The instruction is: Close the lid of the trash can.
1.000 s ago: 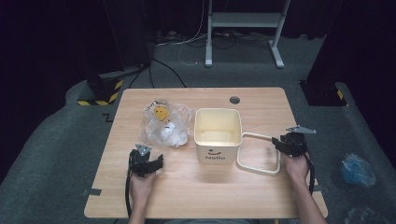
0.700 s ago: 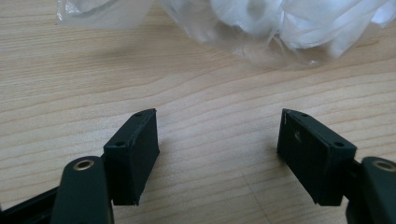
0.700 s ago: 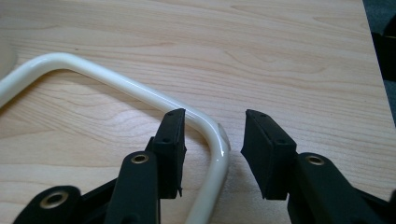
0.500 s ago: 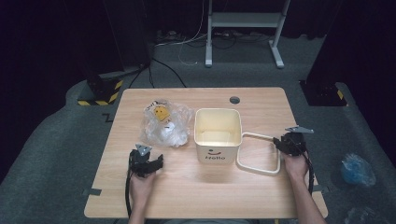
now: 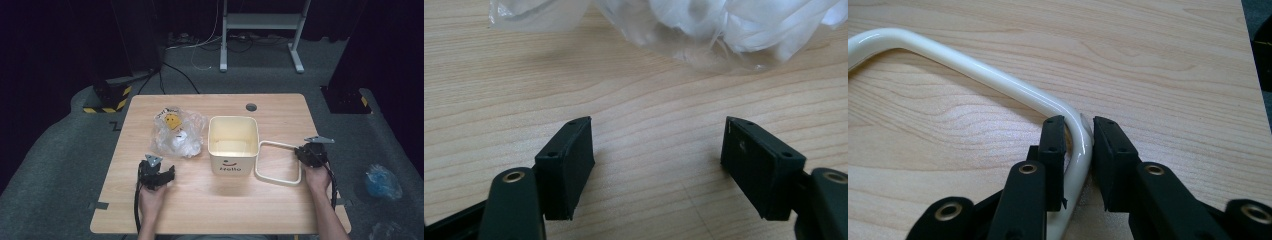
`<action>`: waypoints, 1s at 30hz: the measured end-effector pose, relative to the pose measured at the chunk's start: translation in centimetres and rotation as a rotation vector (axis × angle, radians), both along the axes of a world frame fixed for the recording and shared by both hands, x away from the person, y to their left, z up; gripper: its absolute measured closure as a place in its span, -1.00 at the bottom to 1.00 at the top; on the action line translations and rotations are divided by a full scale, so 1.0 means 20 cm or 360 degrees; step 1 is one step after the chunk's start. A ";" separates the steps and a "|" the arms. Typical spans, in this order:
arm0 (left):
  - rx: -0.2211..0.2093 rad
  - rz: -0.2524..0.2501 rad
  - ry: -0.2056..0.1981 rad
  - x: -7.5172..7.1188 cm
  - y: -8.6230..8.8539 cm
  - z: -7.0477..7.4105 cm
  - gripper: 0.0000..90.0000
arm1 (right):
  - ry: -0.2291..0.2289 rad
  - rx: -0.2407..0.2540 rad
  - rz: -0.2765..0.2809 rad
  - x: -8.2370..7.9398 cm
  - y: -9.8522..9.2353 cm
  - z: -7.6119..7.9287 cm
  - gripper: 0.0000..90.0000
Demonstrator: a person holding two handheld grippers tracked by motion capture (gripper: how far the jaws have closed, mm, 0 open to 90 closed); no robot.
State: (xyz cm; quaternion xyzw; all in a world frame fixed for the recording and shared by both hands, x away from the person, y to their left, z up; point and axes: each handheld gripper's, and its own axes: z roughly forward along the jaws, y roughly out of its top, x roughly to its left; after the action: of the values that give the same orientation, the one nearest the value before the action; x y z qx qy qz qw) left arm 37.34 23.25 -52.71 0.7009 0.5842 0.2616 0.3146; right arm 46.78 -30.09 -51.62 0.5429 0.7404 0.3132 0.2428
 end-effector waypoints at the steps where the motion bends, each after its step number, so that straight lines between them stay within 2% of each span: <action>1: 0.0000 0.0001 -0.0001 0.00 0.00 0.00 -0.35 | 0.0000 -0.0001 0.0002 0.00 0.00 0.00 0.68; 9: 0.0000 0.0000 0.0000 0.00 0.00 0.00 -0.35 | -0.0004 0.0016 0.0006 0.00 -0.01 0.00 0.71; 15: 0.0000 0.0001 0.0000 0.00 0.00 0.00 -0.35 | 0.0024 0.0061 0.0018 -0.01 -0.02 0.01 0.72; 20: 0.0000 0.0001 -0.0001 0.00 0.00 0.00 -0.35 | -0.0008 0.0079 0.0036 -0.03 -0.02 0.05 0.72; 23: 0.0000 0.0001 -0.0001 0.00 0.00 0.00 -0.35 | 0.0011 0.0052 0.0035 -0.03 -0.02 0.06 0.72; 30: -0.0003 0.0001 0.0001 0.00 0.00 0.00 -0.35 | 0.0009 0.0067 0.0032 -0.06 -0.04 0.09 0.73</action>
State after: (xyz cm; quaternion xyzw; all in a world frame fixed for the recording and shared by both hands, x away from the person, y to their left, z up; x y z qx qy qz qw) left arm 37.34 23.26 -52.71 0.7005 0.5847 0.2610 0.3151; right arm 45.66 -30.90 -49.85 0.5413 0.7397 0.3297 0.2260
